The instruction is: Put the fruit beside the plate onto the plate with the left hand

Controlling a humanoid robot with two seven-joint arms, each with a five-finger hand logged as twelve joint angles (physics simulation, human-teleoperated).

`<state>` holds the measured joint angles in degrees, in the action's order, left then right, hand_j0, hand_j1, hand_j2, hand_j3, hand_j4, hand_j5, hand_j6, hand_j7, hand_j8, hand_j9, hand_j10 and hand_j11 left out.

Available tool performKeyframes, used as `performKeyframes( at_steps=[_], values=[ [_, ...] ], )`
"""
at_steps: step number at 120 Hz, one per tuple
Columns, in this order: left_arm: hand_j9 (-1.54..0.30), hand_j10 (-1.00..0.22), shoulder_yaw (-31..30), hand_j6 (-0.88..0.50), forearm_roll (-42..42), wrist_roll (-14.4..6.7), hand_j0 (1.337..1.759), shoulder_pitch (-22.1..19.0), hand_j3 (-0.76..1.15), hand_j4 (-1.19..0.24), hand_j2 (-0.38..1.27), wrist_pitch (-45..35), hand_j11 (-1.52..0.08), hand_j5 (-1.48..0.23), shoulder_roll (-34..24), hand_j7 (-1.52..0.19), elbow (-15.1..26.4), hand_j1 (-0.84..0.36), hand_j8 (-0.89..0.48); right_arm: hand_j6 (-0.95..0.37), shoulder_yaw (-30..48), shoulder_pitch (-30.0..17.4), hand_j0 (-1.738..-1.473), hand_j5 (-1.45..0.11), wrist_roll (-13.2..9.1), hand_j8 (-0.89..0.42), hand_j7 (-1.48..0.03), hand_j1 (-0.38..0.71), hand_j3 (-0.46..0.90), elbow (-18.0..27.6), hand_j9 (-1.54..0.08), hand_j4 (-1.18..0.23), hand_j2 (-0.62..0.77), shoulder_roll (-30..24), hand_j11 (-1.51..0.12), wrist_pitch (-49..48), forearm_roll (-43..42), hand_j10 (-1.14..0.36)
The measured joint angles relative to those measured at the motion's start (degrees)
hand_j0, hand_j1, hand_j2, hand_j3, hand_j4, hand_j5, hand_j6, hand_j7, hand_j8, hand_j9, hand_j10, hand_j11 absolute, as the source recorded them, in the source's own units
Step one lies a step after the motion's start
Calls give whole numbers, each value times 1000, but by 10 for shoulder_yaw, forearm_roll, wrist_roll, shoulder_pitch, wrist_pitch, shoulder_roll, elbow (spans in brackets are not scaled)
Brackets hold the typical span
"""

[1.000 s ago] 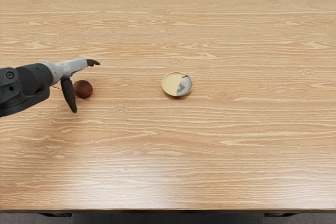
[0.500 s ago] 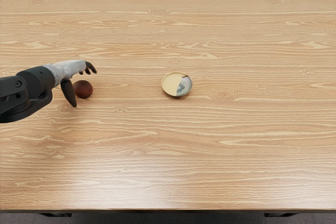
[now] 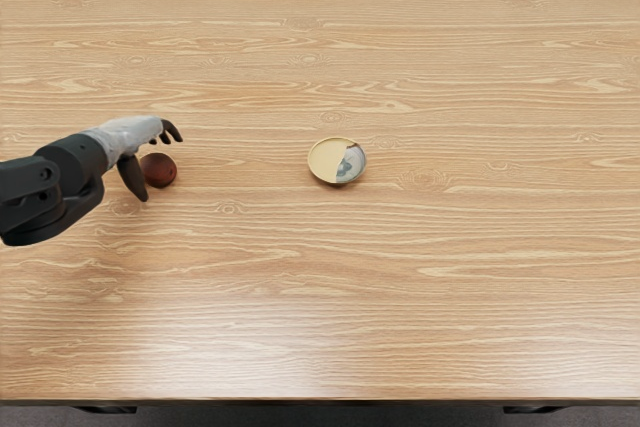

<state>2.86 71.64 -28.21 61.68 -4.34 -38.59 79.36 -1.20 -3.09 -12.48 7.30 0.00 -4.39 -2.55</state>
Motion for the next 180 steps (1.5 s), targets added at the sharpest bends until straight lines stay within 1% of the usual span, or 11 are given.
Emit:
performKeyframes(
  at_steps=[26,81,97,101,111,116,124,140,151,157,180],
  values=[
    [-427,-332,-3,-334,7,0,1658,-6,0,-333,70,-17,-427,-427,4,-427,-9,-41,-334,0,0,0,-1658,0,0,0,0,-349,0,0,0,0,0,0,0,0,0,0],
    [-645,-500,-12,-492,12,-1,1658,-10,0,-501,105,-22,-645,-643,10,-645,-13,-240,-495,0,0,0,-1658,0,0,0,0,-349,0,0,0,0,0,0,0,0,0,0],
    [-725,-536,-15,-478,13,-5,1656,-7,0,-564,170,-19,-724,-708,10,-720,-13,-254,-473,0,0,0,-1658,0,0,0,0,-349,0,0,0,0,0,0,0,0,0,0],
    [-742,-532,-18,-479,15,-6,1655,-8,0,-587,172,-19,-744,-711,10,-729,-13,-250,-498,-1,1,0,-1658,0,0,0,0,-349,0,0,0,0,0,0,0,0,0,0],
    [-775,-529,-22,-506,19,-8,1653,-8,0,-634,145,-19,-788,-713,10,-747,-13,-234,-496,-1,1,0,-1658,0,0,-1,0,-349,0,0,0,0,0,0,0,0,0,0],
    [-789,-527,-23,-476,19,-9,1652,-8,0,-646,144,-19,-806,-721,10,-757,-13,-225,-461,-1,1,0,-1658,0,0,-1,0,-349,0,0,0,0,0,0,0,0,0,-1],
    [-802,-530,-25,-471,19,-11,1652,-8,0,-669,131,-19,-826,-720,10,-758,-14,-224,-455,-1,1,0,-1658,0,0,-1,0,-349,0,0,0,0,0,0,0,0,0,-1],
    [-822,-515,-26,-448,12,-13,1653,-3,0,-664,206,-18,-848,-772,11,-794,-14,-240,-453,-1,1,0,-1658,0,0,0,0,-349,0,0,0,0,0,0,0,0,0,0],
    [-839,-503,-26,-424,7,-15,1654,8,0,-649,213,-14,-855,-811,8,-820,-13,-248,-435,-1,1,0,-1658,0,0,0,0,-349,0,0,0,0,0,0,0,0,0,0],
    [-844,-512,-25,-418,5,-16,1654,12,0,-640,195,-11,-857,-822,6,-830,-12,-253,-430,0,1,0,-1658,0,0,0,0,-349,0,0,0,0,0,0,0,0,0,0],
    [-852,-549,-19,-398,-2,-17,1655,40,0,-604,239,6,-856,-857,10,-853,-9,-279,-431,0,1,0,-1658,0,0,0,0,-349,0,0,0,0,0,0,0,0,0,0]
  ],
)
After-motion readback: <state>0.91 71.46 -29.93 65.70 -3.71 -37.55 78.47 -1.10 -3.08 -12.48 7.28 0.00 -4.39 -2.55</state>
